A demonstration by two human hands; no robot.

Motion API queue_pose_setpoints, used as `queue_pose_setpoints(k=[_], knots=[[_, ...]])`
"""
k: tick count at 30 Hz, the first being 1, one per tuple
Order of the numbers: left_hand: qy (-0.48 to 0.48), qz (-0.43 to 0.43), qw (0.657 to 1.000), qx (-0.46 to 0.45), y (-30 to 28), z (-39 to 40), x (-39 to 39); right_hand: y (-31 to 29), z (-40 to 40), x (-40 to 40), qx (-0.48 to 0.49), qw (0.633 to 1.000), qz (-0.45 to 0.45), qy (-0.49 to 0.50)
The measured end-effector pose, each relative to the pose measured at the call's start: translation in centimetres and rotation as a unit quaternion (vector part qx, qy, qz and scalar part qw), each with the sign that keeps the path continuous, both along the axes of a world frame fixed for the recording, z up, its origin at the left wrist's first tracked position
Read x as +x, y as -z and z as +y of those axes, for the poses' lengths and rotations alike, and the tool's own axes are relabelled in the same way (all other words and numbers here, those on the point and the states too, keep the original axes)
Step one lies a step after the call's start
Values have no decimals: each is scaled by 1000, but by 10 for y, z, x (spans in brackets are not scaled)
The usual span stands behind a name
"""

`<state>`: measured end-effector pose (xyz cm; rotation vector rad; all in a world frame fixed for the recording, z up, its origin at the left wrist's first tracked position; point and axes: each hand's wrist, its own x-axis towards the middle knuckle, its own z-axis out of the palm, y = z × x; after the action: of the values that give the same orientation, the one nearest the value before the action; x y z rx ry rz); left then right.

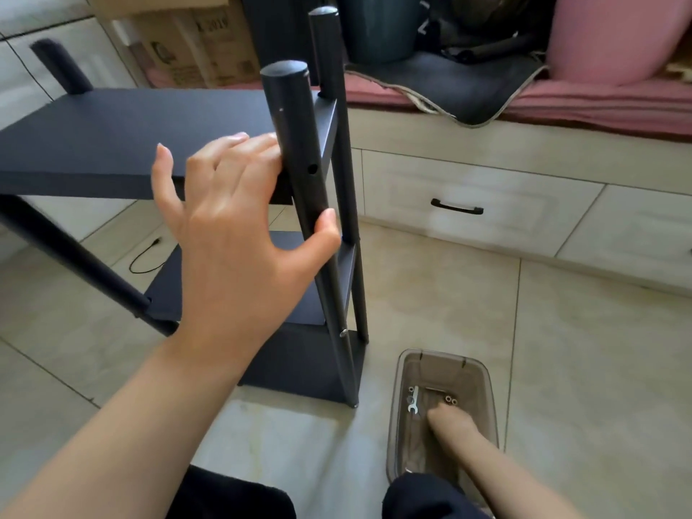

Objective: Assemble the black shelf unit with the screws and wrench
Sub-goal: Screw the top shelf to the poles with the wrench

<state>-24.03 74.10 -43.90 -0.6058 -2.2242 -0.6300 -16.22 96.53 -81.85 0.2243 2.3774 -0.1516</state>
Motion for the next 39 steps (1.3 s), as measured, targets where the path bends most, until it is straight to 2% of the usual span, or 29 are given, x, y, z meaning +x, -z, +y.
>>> queue_pose_setpoints(k=[7, 10, 12, 15, 17, 22, 27, 29, 30, 33, 34, 36, 39], knots=[[-19, 1, 1000, 0, -1, 2, 1, -14, 0, -1, 36, 998, 38, -40], [-21, -2, 1000, 9, -1, 4, 2, -38, -6, -1, -18, 998, 51, -13], [-18, 2, 1000, 17, 0, 3, 3, -70, -15, -7, -115, 990, 63, 50], [-14, 0, 1000, 23, 1, 0, 8, -137, -31, -18, -296, 938, 82, 160], [-14, -10, 1000, 22, 1, -2, 13, -187, -39, -25, -359, 908, 120, 181], [-2, -33, 999, 27, -9, -8, 29, -308, -58, -27, -445, 853, 169, 214], [16, -54, 998, 34, -10, -10, 41, -379, -77, -11, -474, 806, 236, 265], [36, -47, 996, 64, -11, -14, 41, -397, -85, -5, -487, 771, 292, 287], [49, -42, 993, 95, -13, -16, 41, -404, -89, -4, -504, 742, 331, 293], [111, -27, 963, 244, -17, -23, 43, -418, -100, 2, -563, 638, 446, 277], [114, -25, 948, 296, -18, -24, 45, -419, -104, 5, -568, 619, 474, 263], [90, -70, 912, 394, -20, -26, 47, -418, -109, 9, -552, 615, 513, 234], [50, -255, 829, 496, -19, -25, 44, -413, -112, 14, -526, 626, 539, 202]])
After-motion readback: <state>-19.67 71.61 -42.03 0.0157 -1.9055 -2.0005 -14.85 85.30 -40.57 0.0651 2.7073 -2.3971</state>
